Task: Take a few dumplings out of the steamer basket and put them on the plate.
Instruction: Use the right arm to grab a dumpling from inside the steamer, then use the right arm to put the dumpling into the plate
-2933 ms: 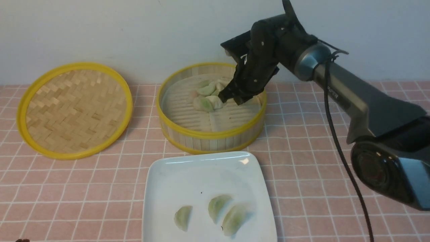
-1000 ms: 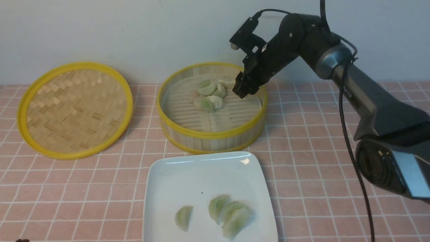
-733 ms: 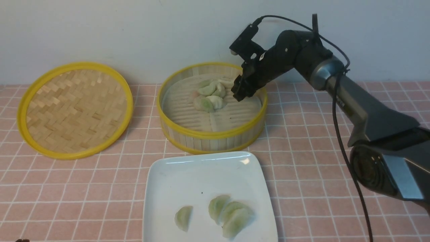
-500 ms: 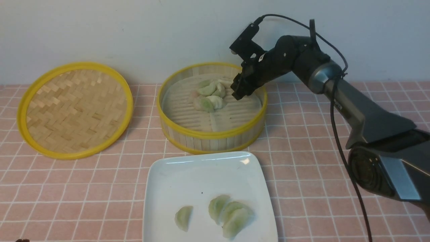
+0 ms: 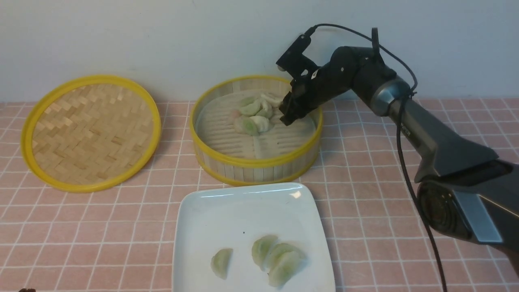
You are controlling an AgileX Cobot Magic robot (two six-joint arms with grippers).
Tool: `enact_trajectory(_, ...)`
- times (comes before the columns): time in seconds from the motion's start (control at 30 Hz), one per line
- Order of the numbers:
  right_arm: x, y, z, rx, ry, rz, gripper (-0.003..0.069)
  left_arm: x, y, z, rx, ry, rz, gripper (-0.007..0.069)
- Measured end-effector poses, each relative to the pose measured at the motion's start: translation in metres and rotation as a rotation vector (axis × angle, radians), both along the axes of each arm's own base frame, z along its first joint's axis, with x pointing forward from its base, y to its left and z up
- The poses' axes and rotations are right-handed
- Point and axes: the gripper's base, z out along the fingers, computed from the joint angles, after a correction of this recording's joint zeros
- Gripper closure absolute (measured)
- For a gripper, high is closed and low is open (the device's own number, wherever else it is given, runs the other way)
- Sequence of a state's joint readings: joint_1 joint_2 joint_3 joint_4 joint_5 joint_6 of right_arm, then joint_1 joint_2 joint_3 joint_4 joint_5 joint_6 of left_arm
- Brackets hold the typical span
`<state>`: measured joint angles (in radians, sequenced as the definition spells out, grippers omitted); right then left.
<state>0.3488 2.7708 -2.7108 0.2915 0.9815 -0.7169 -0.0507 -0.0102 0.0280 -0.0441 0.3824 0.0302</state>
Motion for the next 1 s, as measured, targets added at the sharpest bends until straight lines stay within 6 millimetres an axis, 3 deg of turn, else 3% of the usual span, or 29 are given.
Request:
enact_trajectory(0.1,-0.005,-0.002,0.009,-0.010,0.054,-0.008,0.0501,0.000,0.000,0.000,0.000,0.000,0.000,0.0631)
enact_trajectory(0.53,-0.027,-0.008,0.105,0.172,0.098,-0.192,0.0501,0.000,0.000,0.000,0.000,0.000,0.000,0.0631)
enact_trajectory(0.57,-0.032,-0.010,0.128,0.215,0.083,-0.216,0.0501,0.000,0.000,0.000,0.000,0.000,0.000,0.0631)
enact_trajectory(0.63,-0.037,-0.011,0.141,0.240,0.075,-0.223,0.0501,0.000,0.000,0.000,0.000,0.000,0.000,0.0631)
enact_trajectory(0.73,-0.061,-0.017,0.205,0.336,0.006,-0.210,0.0501,0.000,0.000,0.000,0.000,0.000,0.000,0.0631)
enact_trajectory(0.8,-0.074,-0.020,0.233,0.368,-0.022,-0.201,0.0501,0.000,0.000,0.000,0.000,0.000,0.000,0.0631)
enact_trajectory(0.9,-0.095,-0.027,0.261,0.369,-0.018,-0.204,0.0501,0.000,0.000,0.000,0.000,0.000,0.000,0.0631)
enact_trajectory(0.97,-0.106,-0.030,0.265,0.350,0.025,-0.222,0.0501,0.000,0.000,0.000,0.000,0.000,0.000,0.0631)
enact_trajectory(1.0,-0.107,-0.031,0.257,0.331,0.067,-0.232,0.0501,0.000,0.000,0.000,0.000,0.000,0.000,0.0631)
